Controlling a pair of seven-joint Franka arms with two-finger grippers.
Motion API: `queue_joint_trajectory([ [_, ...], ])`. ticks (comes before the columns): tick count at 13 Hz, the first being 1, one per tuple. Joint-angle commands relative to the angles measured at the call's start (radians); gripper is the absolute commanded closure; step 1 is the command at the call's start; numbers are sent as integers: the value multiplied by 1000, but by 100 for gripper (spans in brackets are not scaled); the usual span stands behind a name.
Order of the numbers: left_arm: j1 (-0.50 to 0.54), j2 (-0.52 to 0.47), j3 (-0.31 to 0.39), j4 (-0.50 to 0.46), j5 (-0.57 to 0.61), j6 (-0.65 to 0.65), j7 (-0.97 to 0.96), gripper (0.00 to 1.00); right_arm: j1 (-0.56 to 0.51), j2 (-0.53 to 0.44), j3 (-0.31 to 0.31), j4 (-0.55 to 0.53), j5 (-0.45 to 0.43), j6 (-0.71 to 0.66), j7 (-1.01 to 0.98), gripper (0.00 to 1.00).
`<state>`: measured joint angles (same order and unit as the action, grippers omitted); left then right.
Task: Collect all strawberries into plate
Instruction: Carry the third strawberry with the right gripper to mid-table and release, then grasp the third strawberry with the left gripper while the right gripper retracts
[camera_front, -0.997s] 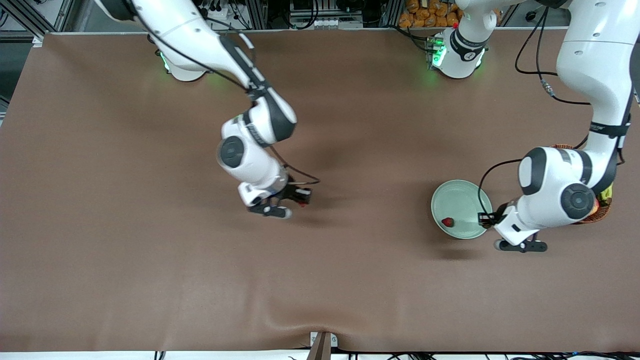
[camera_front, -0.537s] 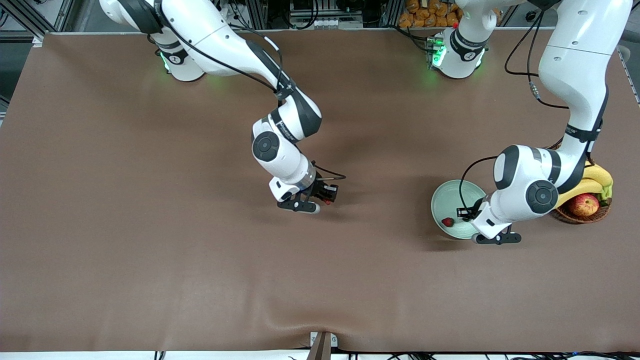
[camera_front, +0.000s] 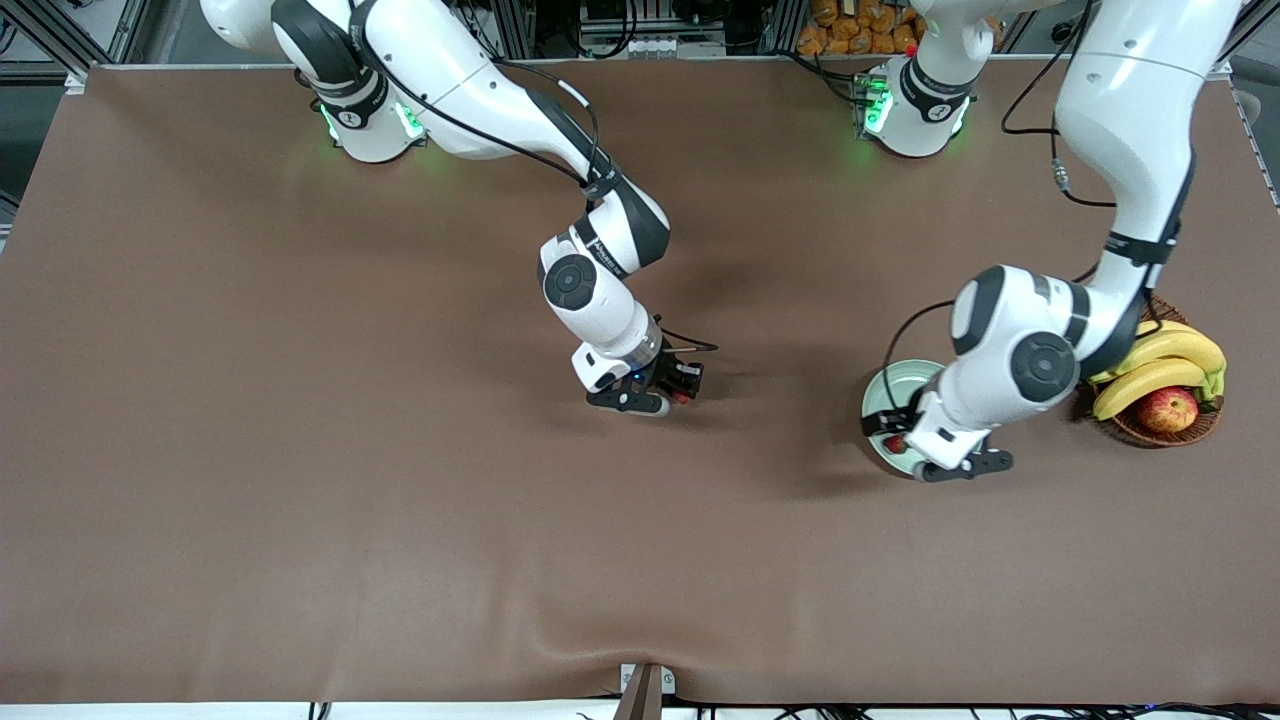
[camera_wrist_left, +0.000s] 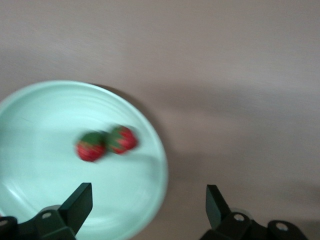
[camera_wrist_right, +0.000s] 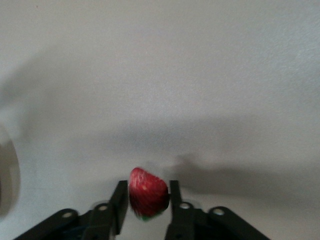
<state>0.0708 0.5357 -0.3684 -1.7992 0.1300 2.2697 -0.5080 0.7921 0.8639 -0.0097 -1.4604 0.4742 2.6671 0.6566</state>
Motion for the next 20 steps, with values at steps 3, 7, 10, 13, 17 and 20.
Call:
queue_joint_trajectory([
  [3, -130, 7, -20, 38, -7, -12, -197, 0, -80, -68, -15, 20, 4, -79, -15, 0],
  [7, -232, 61, -20, 89, -7, -4, -318, 0, -241, -215, -6, 20, -116, -377, -19, 0],
  [10, -293, 125, -18, 145, -7, 11, -388, 0, -359, -337, 20, 20, -248, -605, -26, 0],
  [13, -324, 181, -10, 169, -3, 99, -438, 0, -502, -455, 82, 22, -351, -830, -69, 0],
  [17, -350, 228, 3, 170, 5, 152, -419, 19, -588, -594, 85, 28, -430, -1033, -150, 0],
  [20, -365, 251, 8, 172, 79, 159, -425, 31, -721, -658, 129, 29, -430, -1098, -335, 0],
])
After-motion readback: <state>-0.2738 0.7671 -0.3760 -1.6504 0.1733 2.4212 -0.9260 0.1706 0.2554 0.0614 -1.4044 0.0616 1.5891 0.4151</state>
